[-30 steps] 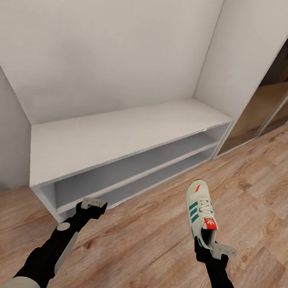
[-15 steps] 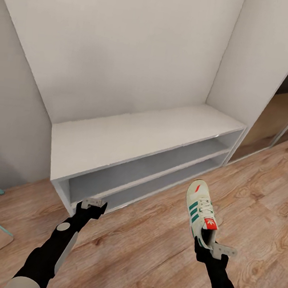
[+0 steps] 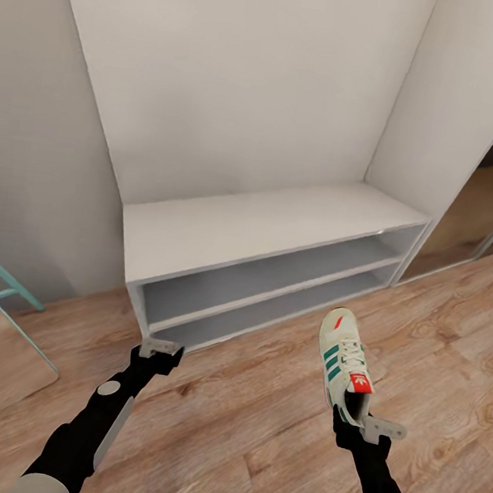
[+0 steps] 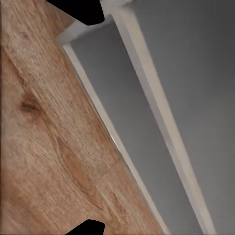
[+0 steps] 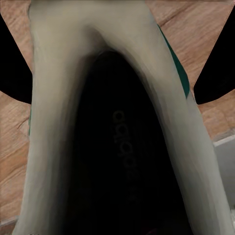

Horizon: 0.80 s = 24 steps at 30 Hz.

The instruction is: Pick up the two gym shoes and the two sandals from the corridor floor and place them onto the hallstand (shoe rack) in the corridor, making sure they are on the rack and not on the floor. Arrange them so the two gym shoes are next to each other and the two sandals are next to each other.

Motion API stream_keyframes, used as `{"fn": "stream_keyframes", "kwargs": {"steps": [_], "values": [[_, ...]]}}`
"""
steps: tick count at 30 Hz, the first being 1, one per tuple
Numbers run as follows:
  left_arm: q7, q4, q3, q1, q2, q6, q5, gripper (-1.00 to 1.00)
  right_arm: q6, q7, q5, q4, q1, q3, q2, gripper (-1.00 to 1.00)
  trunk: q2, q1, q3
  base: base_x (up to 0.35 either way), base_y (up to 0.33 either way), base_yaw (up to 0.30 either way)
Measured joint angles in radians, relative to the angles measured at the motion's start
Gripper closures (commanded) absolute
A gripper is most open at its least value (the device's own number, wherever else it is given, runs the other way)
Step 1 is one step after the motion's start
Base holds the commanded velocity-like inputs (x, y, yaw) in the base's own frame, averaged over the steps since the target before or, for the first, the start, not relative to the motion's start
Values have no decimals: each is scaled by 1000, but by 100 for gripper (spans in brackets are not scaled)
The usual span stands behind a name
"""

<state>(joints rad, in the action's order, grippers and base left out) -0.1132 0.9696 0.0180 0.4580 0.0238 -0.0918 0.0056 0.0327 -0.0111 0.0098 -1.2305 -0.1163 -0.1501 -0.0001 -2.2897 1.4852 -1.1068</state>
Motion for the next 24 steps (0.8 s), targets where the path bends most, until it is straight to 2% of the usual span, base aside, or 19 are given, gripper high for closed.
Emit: {"fn": "stream_keyframes", "kwargs": {"steps": [10, 24], "values": [[0, 0, 0, 0, 0, 0, 0, -100, 0, 0, 0, 0, 0, 0, 0, 100, 0, 0, 16, -6, 0, 110], [-1, 0, 0, 0, 0, 0, 0, -100, 0, 0, 0, 0, 0, 0, 0, 100, -98, 53, -6, 0, 0, 110]]}}
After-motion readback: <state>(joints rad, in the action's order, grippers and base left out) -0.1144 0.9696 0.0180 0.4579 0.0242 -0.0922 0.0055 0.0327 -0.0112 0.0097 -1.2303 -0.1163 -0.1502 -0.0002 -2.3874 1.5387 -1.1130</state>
